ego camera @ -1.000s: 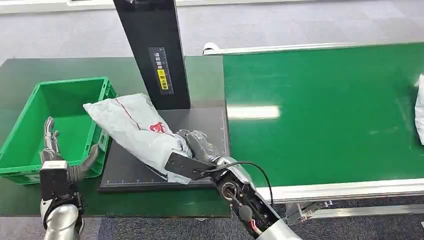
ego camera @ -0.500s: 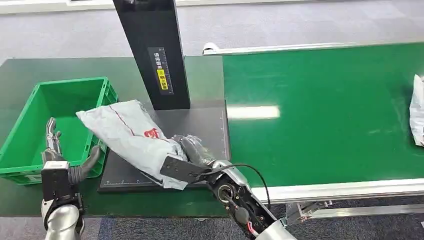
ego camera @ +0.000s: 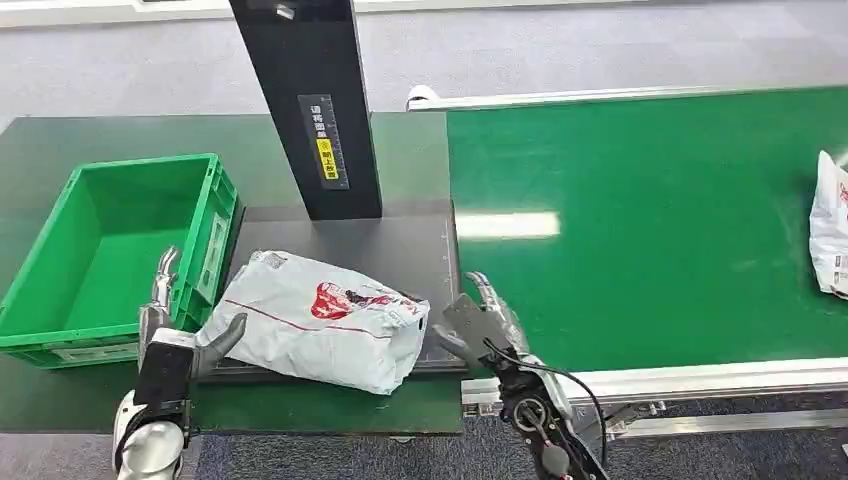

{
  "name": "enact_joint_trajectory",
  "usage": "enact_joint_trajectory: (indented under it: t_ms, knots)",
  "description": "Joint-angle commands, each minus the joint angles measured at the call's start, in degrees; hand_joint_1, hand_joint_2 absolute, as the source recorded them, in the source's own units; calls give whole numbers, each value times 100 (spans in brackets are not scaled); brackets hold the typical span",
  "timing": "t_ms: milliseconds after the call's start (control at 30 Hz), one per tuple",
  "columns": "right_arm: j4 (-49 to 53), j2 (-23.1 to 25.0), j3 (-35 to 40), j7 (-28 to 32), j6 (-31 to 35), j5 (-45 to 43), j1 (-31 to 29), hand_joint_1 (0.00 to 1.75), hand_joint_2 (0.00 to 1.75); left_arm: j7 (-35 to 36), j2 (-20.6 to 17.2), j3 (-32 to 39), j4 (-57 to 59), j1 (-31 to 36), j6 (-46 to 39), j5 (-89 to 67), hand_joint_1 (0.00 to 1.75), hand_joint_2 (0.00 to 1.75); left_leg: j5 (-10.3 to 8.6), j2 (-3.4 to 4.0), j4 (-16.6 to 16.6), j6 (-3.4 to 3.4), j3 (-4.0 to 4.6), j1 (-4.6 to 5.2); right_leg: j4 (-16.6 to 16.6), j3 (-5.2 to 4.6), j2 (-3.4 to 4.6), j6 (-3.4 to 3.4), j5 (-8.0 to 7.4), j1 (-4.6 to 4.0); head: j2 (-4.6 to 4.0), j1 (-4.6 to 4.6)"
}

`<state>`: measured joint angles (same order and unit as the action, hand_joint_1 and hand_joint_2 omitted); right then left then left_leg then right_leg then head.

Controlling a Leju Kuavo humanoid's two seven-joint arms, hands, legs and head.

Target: Moved the parcel from conveyor to table for the left to box.

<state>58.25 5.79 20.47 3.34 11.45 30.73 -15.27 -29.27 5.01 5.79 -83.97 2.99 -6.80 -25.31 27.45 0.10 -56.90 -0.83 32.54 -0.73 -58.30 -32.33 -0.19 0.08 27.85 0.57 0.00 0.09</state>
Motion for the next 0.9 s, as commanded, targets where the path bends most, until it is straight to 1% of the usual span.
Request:
enact_joint_trajectory:
  t_ms: [33, 133, 200, 267, 333, 367, 467, 633, 733, 833, 900]
  knots:
    - [528, -248, -1030, 226, 62, -217, 422, 0, 0, 16, -216, -502, 307, 49, 128, -202, 0, 175, -4, -9, 10, 1, -4, -1, 8, 6, -9, -3, -1, -1, 0, -4]
    - [729, -330, -1357, 334, 98, -256, 626, 0, 0, 36, -339, -804, 339, 108, 161, -484, 0, 175, -9, -32, 12, 5, -5, -2, 14, 10, -31, -1, 1, -3, 0, -2]
    - [769, -312, -1484, 394, 99, -234, 687, 0, 0, 66, -398, -958, 336, 116, 138, -646, 0, 175, -4, -20, 5, 4, -1, -1, 4, 2, -17, 1, 3, -1, -2, -4]
    - [713, -240, -1560, 457, 47, -184, 644, 0, 0, 82, -487, -1124, 324, 113, 185, -738, 0, 175, -4, -17, 7, 6, -2, -2, 8, 6, -15, 2, 1, -3, 0, -2]
    - [636, -201, -1549, 490, 14, -163, 556, 0, 0, 151, -658, -1393, 333, 118, 413, -972, 0, 175, -5, -7, 9, 6, -2, -1, 10, 4, -8, 1, -2, -3, -2, -2]
    - [589, -176, -1554, 503, -1, -156, 493, 0, 0, 301, -740, -1594, 359, 138, 481, -1292, 0, 175, -4, -4, 6, 3, 1, -2, 4, -1, -6, -1, -1, -3, 0, -2]
    - [645, -116, -1606, 532, 11, -153, 518, 0, 0, 590, -807, -2048, 687, 256, 425, -2028, 0, 175, -6, -8, 6, 1, 2, -1, 4, -1, -9, -2, -1, -2, -2, -2]
    - [1070, 0, -1673, 560, -34, -77, 694, 0, 0, 769, -804, -2712, 1679, 743, 294, -2710, 0, 175, -11, -25, 13, 3, -2, 0, 11, 5, -24, -3, -1, -1, 0, -2]
    - [1322, 43, -1578, 549, -87, 30, 683, 0, 0, 791, -782, -3017, 2308, 1000, 7, -2864, 0, 175, -9, -16, 12, 3, -4, 2, 8, 4, -15, -2, -2, 0, -2, -4]
    - [1713, 50, -1464, 556, -100, 37, 808, 0, 0, 878, -682, -3321, 2873, 1269, -292, -3224, 0, 175, -7, -13, 9, 3, -3, 3, 4, 3, -14, -1, 0, 2, 0, -2]
    - [1962, 30, -1419, 560, -97, 6, 909, 0, 0, 975, -568, -3527, 3307, 1520, -476, -3489, 0, 175, -11, -29, 11, 4, -1, 0, 10, 7, -26, -1, -1, -1, 0, -4]
